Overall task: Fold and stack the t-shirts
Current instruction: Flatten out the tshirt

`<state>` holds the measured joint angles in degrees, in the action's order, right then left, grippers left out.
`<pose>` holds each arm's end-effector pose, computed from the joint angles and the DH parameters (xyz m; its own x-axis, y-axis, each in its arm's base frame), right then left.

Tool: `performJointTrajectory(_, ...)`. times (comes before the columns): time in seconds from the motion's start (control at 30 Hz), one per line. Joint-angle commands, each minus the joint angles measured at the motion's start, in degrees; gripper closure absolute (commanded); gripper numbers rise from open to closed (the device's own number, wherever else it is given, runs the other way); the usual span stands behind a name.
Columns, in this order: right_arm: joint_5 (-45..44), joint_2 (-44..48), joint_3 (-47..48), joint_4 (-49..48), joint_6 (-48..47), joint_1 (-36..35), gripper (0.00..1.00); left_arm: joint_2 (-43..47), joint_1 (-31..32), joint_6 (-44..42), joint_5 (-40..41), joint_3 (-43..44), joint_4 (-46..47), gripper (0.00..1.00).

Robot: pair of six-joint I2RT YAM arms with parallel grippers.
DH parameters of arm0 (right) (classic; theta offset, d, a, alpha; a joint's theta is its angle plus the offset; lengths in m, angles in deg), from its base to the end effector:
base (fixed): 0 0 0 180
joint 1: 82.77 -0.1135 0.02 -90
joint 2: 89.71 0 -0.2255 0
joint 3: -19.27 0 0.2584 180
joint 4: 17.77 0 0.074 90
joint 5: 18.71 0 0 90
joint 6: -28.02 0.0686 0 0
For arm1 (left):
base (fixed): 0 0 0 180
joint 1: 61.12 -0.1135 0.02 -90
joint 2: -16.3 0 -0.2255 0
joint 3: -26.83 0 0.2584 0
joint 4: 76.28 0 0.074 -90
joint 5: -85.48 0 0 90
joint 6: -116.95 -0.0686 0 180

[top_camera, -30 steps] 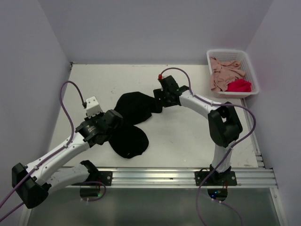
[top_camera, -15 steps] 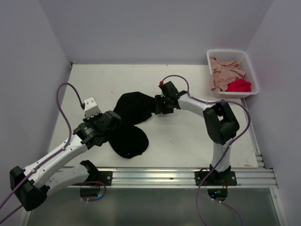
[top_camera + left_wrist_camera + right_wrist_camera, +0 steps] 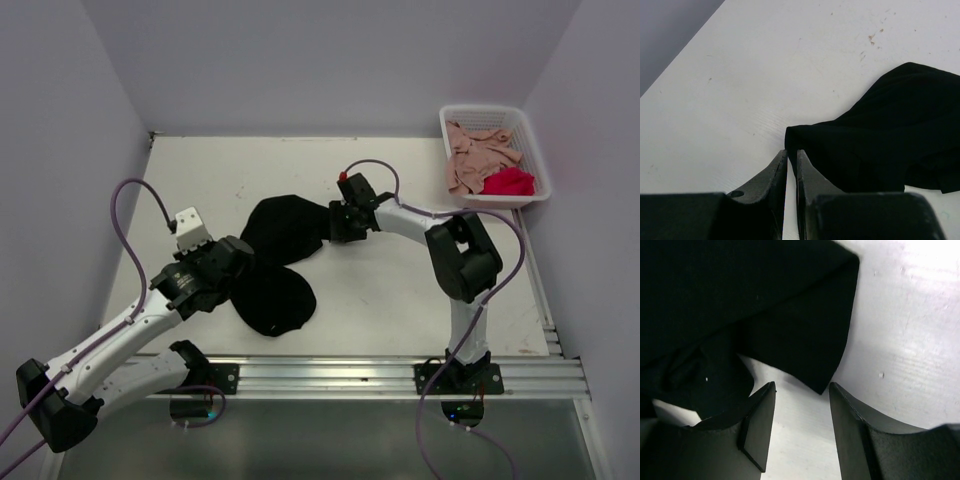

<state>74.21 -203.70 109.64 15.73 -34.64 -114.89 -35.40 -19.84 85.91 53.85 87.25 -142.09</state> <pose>0.3588 0.2294 0.0963 -0.8864 -0.0149 -0.4626 -0.1658 0.9434 0.2873 0.1854 -0.0850 0.2373 -0.3239 -0.3136 -0.8926 -0.5414 0.8351 -0.0969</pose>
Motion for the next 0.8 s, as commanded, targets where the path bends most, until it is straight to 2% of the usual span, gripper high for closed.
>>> performJointTrajectory(0.0, -1.42, -2.28, 3.03, -0.48, -0.61, 0.30, 0.49, 0.81, -0.23, 0.46, 0.61, -0.60, 0.70, 0.84)
performJointTrajectory(0.17, -2.74, -2.46, 4.61, -0.48, -0.18, 0.92, 0.48, 0.90, -0.14, 0.45, -0.10, -1.12, 0.79, 0.84)
performJointTrajectory(0.47, -8.10, -2.90, 4.35, -0.83, 2.72, 2.06, 0.54, 0.20, -0.14, -0.34, -0.97, -1.21, 1.75, 0.85)
performJointTrajectory(0.53, -7.84, -3.42, 4.79, -1.09, 2.73, 2.32, 0.57, 0.11, -0.23, -0.51, -1.24, -1.21, 1.84, 0.85)
performJointTrajectory(0.77, -4.33, -5.45, 5.23, -2.06, 3.69, 2.68, 0.57, 0.64, -0.23, -0.34, -1.42, -1.21, 1.05, 0.85)
